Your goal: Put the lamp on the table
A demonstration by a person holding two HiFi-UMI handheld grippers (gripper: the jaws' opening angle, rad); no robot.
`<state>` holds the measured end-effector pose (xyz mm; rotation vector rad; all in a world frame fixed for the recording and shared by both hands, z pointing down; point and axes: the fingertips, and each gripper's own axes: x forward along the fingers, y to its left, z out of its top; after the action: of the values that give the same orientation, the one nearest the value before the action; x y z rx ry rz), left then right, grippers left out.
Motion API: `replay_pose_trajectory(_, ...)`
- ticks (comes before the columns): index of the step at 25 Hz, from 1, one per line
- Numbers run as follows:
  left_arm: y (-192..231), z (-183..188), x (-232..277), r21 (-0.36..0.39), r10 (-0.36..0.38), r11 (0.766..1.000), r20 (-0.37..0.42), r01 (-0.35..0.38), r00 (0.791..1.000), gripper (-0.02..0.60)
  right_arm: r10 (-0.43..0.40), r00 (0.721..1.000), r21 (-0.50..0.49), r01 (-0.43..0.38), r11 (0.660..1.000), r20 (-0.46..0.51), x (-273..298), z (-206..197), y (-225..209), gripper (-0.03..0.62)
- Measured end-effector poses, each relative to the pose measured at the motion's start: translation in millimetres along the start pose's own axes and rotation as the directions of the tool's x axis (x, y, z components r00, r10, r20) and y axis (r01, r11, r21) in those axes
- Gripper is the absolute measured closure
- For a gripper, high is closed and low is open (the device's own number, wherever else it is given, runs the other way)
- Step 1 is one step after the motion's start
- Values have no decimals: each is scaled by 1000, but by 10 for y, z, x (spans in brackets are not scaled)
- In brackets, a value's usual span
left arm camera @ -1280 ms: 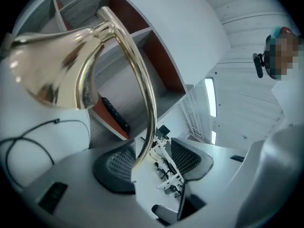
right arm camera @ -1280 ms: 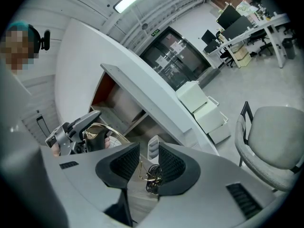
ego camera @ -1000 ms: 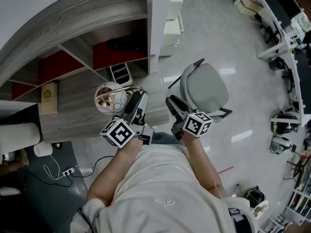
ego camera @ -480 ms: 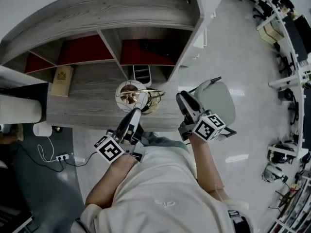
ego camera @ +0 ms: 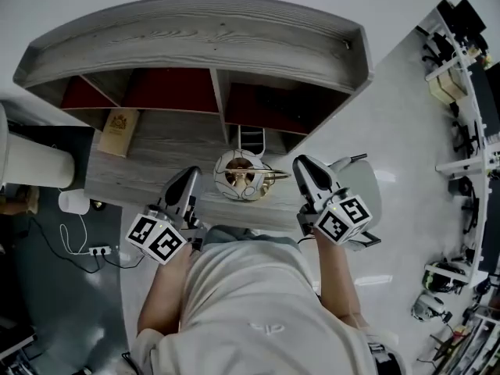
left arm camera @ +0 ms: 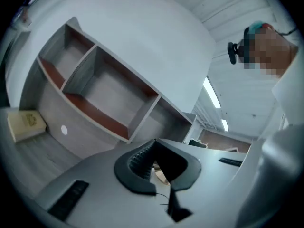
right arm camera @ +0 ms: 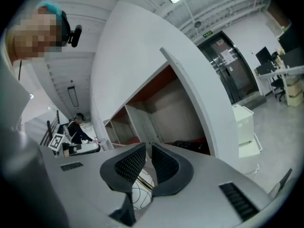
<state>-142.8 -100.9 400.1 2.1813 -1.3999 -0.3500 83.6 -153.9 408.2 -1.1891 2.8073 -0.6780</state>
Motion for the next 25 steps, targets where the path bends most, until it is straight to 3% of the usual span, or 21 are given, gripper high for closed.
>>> replay_pose_trajectory(3,27,212,61,205,-2,979,-19,6,1000,566,-10,1000,-103,9,995,-14,115,123,143,531)
replay_pose_trajectory(5,15,341,100,297,-11,955,-21,17,1000,566,-16,1000,-166,14,986,-11,171,236,248,534)
replay_pose_trajectory(13,-135,609,216,521,-54,851,-31,63,998,566,-12,1000,-348,18,937,22,284,621,583,534)
replay_pose_trajectory(16,-155,688,224,556,-52,830,-3,45,999,566,-23,998,-391,41,919,50,305,698,627,534)
replay_pose_trajectory(25,-151,798,230,559,-58,829,41,26,997,568,-45,998,-464,62,884,47,355,633,694,534)
